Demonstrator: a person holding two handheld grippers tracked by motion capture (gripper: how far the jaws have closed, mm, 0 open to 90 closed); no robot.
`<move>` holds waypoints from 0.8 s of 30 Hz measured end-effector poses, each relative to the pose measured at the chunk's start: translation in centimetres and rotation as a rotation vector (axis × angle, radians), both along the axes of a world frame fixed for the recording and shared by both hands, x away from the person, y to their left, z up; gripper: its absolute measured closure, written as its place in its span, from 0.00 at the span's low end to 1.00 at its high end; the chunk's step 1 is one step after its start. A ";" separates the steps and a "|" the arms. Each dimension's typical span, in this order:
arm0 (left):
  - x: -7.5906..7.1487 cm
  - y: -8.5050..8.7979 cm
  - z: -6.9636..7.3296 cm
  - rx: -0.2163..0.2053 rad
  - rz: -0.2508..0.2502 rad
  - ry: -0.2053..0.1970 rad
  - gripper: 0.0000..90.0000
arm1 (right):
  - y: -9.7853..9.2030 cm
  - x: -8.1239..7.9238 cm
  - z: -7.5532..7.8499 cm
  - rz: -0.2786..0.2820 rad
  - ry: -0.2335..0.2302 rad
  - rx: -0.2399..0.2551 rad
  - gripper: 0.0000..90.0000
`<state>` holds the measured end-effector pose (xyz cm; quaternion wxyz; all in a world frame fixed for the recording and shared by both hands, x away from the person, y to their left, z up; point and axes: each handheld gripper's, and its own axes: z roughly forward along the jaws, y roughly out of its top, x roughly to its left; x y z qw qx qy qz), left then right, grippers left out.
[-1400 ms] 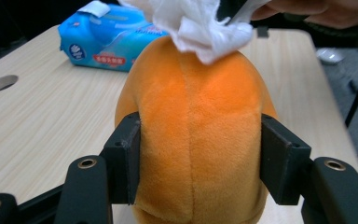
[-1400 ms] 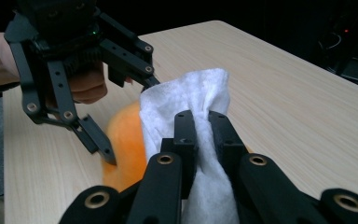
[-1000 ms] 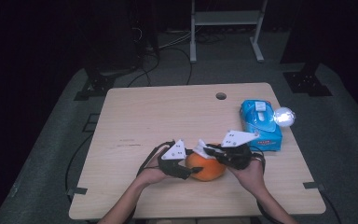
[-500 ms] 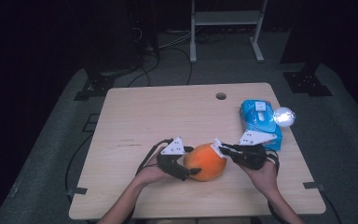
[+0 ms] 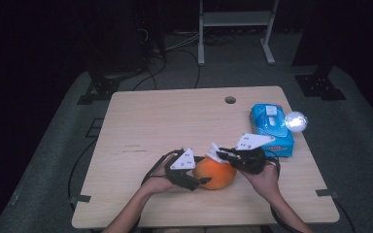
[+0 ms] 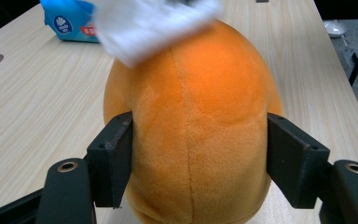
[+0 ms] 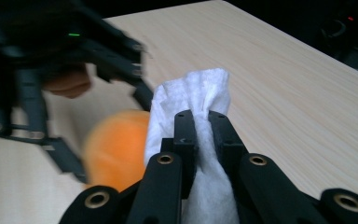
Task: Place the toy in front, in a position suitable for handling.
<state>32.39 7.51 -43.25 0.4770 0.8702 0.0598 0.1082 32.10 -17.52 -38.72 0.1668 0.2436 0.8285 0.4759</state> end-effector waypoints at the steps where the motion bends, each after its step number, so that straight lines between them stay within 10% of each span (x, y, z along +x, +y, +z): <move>1: 0.0 0.1 0.0 0.005 -0.006 -0.001 0.34 | -0.6 0.4 -0.2 -0.014 0.007 0.006 0.91; 8: 0.1 0.2 -0.3 -0.011 -0.013 0.015 0.34 | -4.1 2.4 -2.1 -0.093 0.121 0.089 0.91; 24: 0.2 0.4 -0.3 0.001 -0.021 0.010 0.33 | -4.5 2.4 -2.1 -0.084 0.130 0.079 0.91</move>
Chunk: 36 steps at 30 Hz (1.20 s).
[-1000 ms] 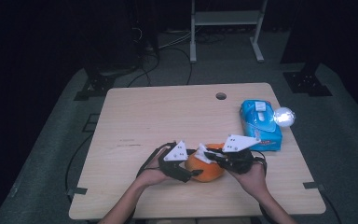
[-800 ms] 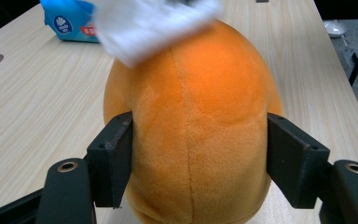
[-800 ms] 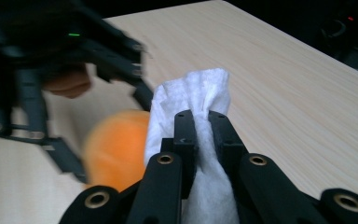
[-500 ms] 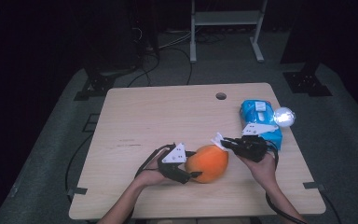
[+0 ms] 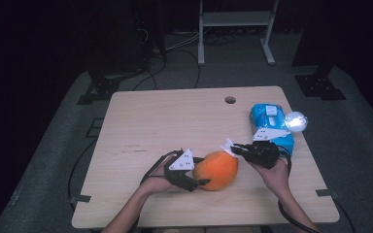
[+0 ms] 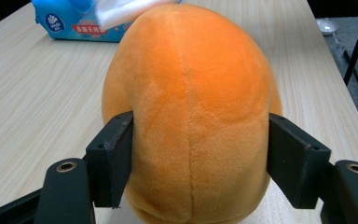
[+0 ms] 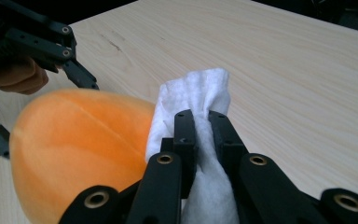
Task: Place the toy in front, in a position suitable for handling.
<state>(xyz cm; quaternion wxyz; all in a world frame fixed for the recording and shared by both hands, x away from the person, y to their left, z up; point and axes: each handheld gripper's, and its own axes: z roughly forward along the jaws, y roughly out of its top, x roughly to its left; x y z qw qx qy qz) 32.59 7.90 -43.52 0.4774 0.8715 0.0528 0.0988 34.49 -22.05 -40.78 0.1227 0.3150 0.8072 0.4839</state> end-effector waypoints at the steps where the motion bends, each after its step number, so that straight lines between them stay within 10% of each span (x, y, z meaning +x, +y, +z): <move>1: 0.0 0.0 0.0 -0.002 0.002 0.002 0.33 | -0.2 -0.1 -0.1 -0.002 0.007 0.002 0.91; 13: 0.0 0.1 -0.1 0.005 -0.003 0.000 0.33 | 1.3 -1.6 1.0 0.068 -0.026 0.014 0.91; 36: 0.1 0.1 0.1 0.001 0.009 0.019 0.32 | -0.1 -0.3 0.1 0.004 0.015 0.029 0.91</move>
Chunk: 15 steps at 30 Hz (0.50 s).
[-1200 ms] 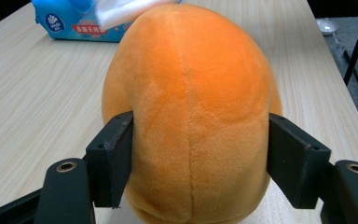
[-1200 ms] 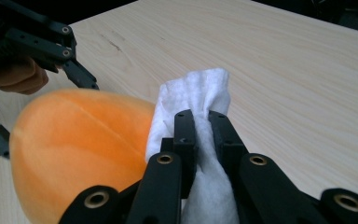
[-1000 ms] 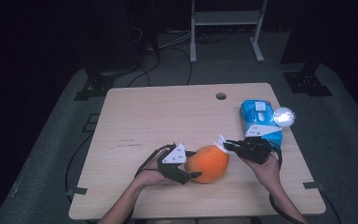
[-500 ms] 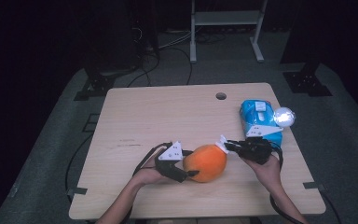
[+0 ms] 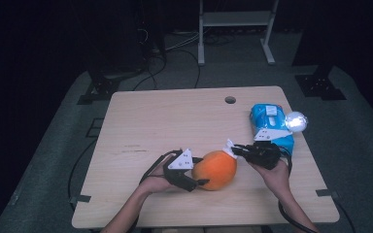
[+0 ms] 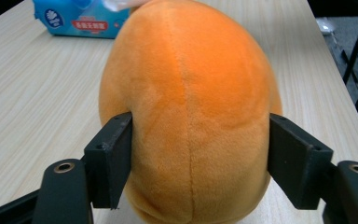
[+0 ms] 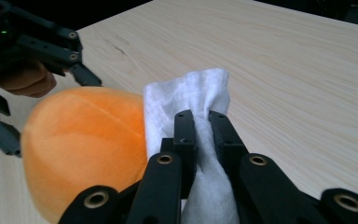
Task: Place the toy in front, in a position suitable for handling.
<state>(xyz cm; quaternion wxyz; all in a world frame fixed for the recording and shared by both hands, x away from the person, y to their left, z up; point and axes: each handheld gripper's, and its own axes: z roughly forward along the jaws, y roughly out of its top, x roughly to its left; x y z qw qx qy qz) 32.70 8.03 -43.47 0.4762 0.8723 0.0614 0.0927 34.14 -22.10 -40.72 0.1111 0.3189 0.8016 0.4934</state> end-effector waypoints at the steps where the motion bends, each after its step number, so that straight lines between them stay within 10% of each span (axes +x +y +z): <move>1: 0.0 -0.1 0.0 -0.006 0.004 0.003 0.32 | 0.1 -0.2 0.1 0.002 -0.007 -0.004 0.91; 10: -0.3 -0.8 0.2 -0.001 0.011 -0.011 0.30 | 4.0 -2.2 1.8 0.114 -0.077 -0.021 0.91; 15: 0.1 -0.3 0.0 -0.031 0.023 0.016 0.31 | 3.5 -1.8 1.7 0.085 -0.077 -0.048 0.91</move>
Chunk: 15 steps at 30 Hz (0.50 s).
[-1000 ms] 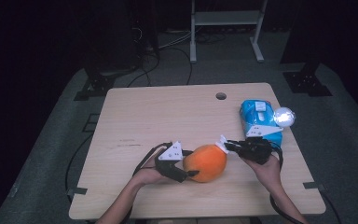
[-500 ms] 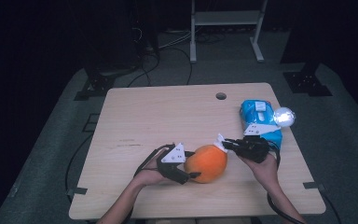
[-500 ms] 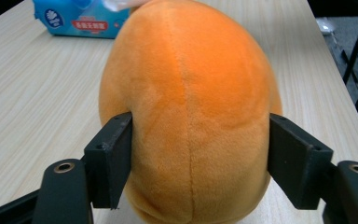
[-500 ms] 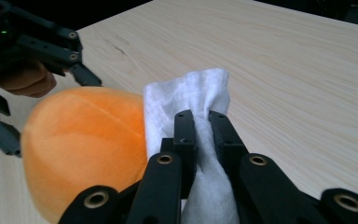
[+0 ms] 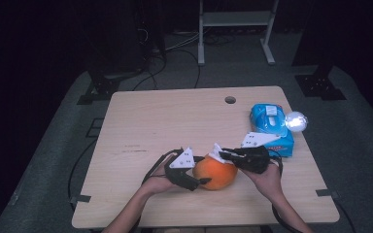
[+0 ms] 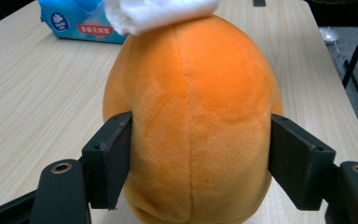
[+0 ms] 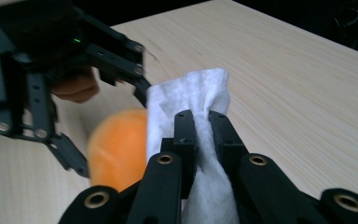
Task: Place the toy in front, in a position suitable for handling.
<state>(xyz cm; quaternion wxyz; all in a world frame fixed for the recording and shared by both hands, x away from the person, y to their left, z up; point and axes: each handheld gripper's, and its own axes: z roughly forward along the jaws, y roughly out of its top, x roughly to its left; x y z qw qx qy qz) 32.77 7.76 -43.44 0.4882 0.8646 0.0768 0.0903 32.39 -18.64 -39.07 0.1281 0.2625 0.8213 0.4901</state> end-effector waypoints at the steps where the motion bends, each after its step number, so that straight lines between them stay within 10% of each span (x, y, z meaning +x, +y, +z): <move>1: 0.1 0.1 -0.1 -0.011 0.002 0.009 0.31 | -0.5 0.3 -0.2 -0.010 0.006 0.004 0.91; 15: 1.1 0.7 -0.8 -0.064 0.024 0.102 0.24 | -2.9 1.1 -1.2 -0.062 0.069 0.033 0.91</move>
